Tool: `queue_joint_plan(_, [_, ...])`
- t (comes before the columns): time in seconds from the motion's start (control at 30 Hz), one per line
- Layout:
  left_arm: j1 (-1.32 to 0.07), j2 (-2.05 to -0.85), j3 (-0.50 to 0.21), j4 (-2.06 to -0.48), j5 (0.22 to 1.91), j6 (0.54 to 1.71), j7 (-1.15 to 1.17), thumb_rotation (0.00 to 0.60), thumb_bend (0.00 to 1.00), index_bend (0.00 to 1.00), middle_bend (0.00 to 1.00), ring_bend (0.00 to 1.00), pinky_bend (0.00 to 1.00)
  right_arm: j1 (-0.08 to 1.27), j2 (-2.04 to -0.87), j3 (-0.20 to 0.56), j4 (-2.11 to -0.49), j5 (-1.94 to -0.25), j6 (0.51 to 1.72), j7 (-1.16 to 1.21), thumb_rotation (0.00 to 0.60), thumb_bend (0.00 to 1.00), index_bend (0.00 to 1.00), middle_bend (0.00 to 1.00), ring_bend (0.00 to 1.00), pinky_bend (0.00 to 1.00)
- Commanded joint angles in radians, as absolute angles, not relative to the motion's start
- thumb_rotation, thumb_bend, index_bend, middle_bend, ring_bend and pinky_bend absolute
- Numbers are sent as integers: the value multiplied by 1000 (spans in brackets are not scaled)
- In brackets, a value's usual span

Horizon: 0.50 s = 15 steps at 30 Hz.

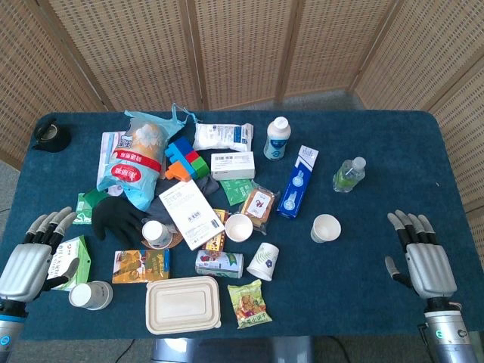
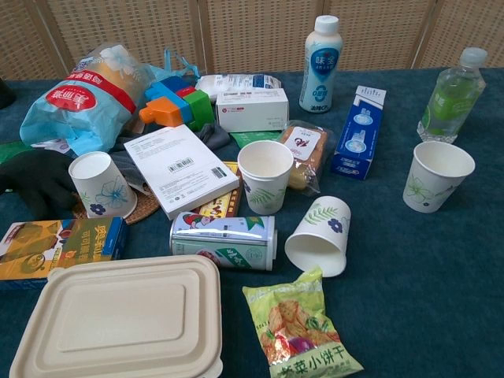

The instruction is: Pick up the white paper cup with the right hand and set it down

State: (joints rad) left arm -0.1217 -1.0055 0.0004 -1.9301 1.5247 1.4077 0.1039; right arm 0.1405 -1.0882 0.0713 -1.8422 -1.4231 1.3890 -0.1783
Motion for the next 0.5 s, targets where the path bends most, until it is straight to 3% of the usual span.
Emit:
queue_joint_plan(0.03, [-123,-1007,1,-1929,1524,1405,104,600,449,10,64,0,0,143,-1090,72,-1844,-1418,1384,-182,600,450,0,0,0,0])
queue_joint_plan(0.5, [-117,-977,5,-1947,1559,1431,92,600,449,0,63,0,0,163,-1087,65,-1852,-1467,1367,-166,600,448,0,0,0,0])
